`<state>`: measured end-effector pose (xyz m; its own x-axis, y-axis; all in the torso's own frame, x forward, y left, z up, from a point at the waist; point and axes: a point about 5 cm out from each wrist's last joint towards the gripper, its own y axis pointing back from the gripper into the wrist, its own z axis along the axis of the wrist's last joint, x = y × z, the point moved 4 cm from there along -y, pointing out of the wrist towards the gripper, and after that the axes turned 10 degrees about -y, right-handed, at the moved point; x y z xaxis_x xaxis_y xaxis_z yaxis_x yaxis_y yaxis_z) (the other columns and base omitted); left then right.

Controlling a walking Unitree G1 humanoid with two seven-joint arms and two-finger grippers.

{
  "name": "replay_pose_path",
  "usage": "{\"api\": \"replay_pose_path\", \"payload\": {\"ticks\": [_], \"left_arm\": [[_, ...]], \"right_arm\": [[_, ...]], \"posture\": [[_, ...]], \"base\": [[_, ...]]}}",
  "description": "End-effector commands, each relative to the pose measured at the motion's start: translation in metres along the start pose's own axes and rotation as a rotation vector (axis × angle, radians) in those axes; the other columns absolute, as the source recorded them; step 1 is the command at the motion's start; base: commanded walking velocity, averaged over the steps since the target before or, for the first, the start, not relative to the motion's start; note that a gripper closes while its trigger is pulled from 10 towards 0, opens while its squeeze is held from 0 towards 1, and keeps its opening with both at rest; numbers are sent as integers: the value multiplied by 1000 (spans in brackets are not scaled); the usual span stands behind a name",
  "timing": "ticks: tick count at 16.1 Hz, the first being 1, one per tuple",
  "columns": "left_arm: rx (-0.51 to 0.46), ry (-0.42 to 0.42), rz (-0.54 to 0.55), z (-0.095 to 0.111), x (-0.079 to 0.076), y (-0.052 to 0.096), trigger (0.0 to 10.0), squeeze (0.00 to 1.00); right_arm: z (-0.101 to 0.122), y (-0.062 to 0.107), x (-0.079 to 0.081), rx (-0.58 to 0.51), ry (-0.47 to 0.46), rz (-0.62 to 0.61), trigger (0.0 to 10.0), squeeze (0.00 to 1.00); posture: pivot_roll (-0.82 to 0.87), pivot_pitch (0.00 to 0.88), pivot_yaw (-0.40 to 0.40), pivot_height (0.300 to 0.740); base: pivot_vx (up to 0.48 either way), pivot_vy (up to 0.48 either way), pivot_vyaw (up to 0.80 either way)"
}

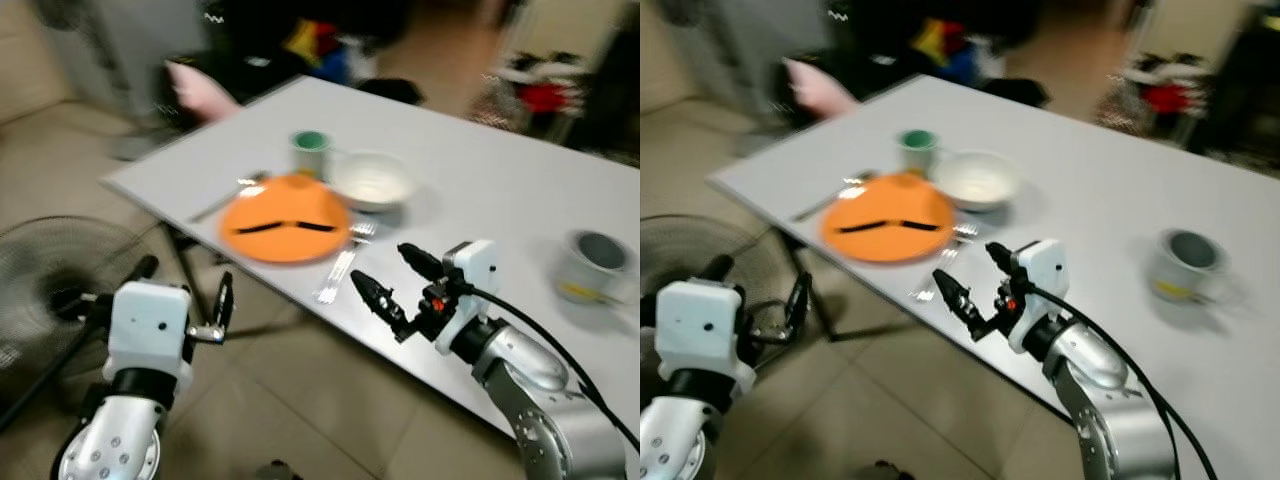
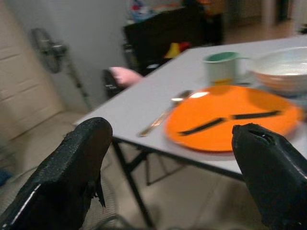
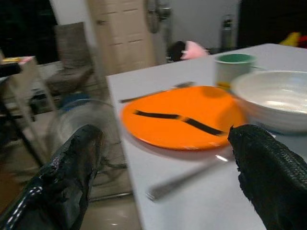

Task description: Setting the table

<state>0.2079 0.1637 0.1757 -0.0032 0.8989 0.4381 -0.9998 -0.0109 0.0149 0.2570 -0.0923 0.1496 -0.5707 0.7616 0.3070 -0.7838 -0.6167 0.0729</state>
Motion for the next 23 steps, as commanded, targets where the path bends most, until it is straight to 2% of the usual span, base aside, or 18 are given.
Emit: {"api": "replay_pose_path", "payload": {"ticks": [1, 13, 15, 19, 23], "left_arm": [[13, 4, 24, -1, 4, 0, 10000, 0], [18, -9, 10, -1, 8, -4, 10000, 0], [25, -7, 10, -1, 7, -4, 10000, 0], [39, -3, 29, -2, 7, 0, 10000, 0], [12, -45, 39, 7, 13, 0, 10000, 0]], "right_arm": [[0, -2, 4, -8, -2, 18, 10000, 1000], [-6, 4, -2, -21, -50, -4, 10000, 1000], [-3, 5, -7, -21, -42, 0, 10000, 1000], [-3, 3, -5, -9, -38, 39, 10000, 1000], [1, 2, -9, -30, -51, 27, 10000, 1000]], "posture": [[17, 0, 5, 740], [15, 2, 40, 740], [21, 8, 30, 740], [34, 15, 13, 740], [49, 31, -1, 740]], "base": [[0, 274, 800], [0, 373, 800], [0, 369, 800], [0, 368, 800], [0, 359, 800]]}}
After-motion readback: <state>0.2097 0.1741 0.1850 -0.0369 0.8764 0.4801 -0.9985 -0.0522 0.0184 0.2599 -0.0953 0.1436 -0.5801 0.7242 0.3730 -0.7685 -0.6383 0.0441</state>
